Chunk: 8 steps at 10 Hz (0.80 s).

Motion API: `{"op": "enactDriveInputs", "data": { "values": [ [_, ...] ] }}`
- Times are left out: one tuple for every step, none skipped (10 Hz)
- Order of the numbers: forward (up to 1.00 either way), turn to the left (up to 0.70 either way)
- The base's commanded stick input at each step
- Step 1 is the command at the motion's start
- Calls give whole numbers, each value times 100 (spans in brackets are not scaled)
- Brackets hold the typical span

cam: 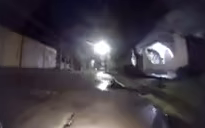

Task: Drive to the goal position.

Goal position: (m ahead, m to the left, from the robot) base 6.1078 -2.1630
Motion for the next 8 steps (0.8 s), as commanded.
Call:
{"op": "enactDriveInputs", "data": {
  "values": [
    [70, 0],
    [70, 0],
    [70, 0],
    [70, 0],
    [70, 0],
    [70, 0],
    [70, 0],
    [70, 0]
  ]
}}
